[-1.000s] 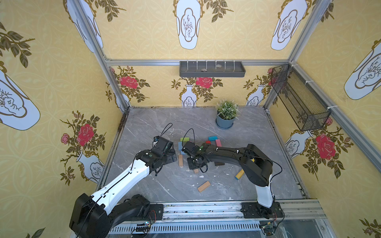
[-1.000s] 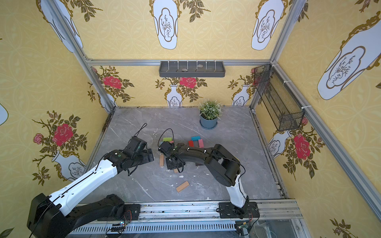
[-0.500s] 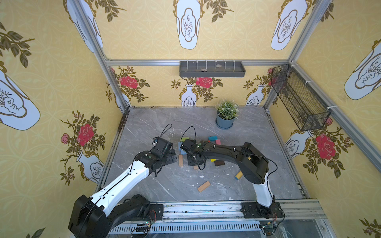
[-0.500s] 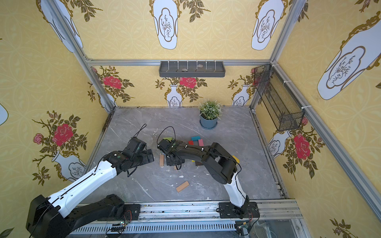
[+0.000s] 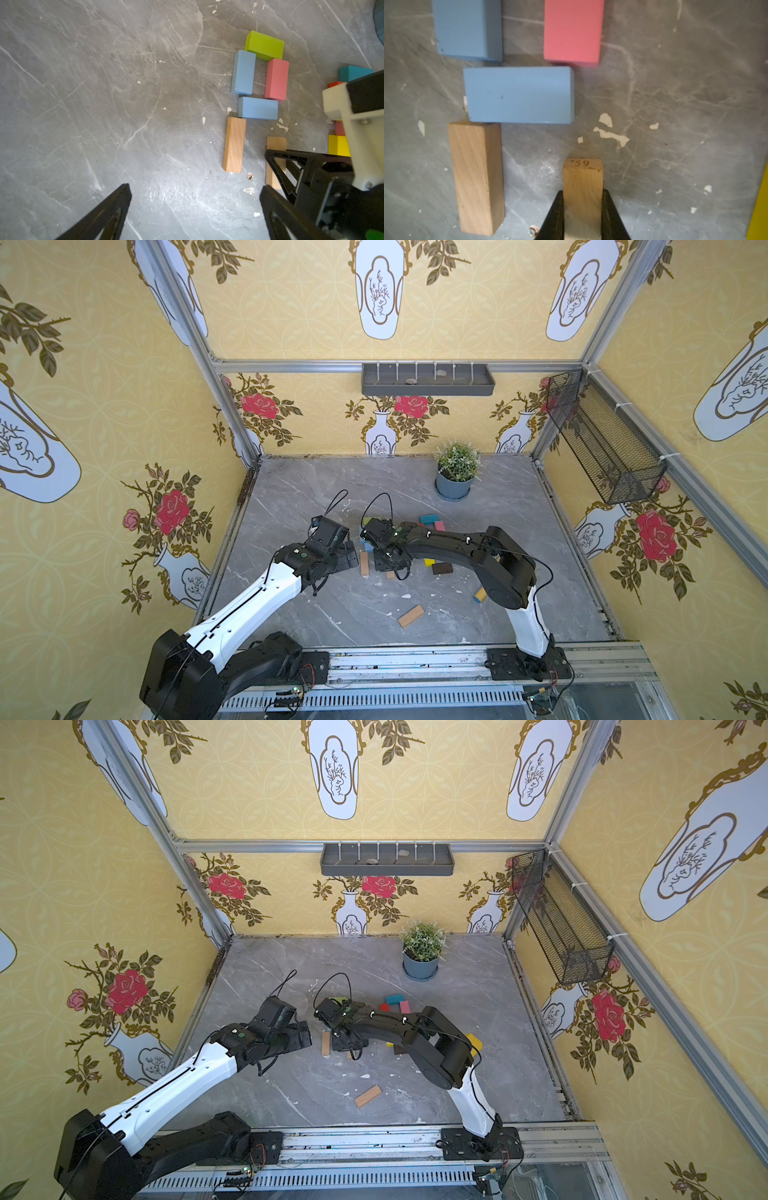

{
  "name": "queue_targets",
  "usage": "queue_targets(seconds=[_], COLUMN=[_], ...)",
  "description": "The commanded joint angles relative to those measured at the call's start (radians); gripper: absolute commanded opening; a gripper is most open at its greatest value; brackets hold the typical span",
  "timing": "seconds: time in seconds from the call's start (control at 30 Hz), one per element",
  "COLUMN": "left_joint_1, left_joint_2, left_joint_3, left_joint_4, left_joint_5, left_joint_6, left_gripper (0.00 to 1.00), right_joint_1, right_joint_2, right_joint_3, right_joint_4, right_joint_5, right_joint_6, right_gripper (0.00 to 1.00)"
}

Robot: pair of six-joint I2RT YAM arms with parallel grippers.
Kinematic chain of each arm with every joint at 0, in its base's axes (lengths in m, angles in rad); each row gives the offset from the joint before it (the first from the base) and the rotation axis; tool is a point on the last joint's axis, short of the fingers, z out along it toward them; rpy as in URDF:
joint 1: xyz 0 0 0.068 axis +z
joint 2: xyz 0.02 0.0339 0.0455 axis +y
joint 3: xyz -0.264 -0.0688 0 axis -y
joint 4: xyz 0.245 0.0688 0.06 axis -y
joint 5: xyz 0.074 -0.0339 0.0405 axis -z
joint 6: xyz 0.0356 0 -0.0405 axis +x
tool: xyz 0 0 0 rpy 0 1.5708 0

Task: Assemble the number 8 with building blocks
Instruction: Assemble the building block at the center of the board.

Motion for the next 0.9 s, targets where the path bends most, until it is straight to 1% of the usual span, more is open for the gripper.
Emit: queue_targets(seconds=[0.0,0.87], left_joint_1=[0.001,0.001], left_joint_2=[0.003,0.009], left_joint_3=[0.007,0.024], left_joint_4=[0.003,-0.014], left_joint_5=[-0.002,-0.009], left_joint_6=[0.010,0.010], left_gripper=[1.00,1.00], right_joint_1=[-0.004,-0.021], right_joint_2=[0.014,0.031], right_joint_3=[0.000,0.028], right_joint_4=[-0.007,-0.005], right_joint_5=[-0.009,-0.014], right_joint_6=[0.010,0.040], right_gripper=[0.12,0.12])
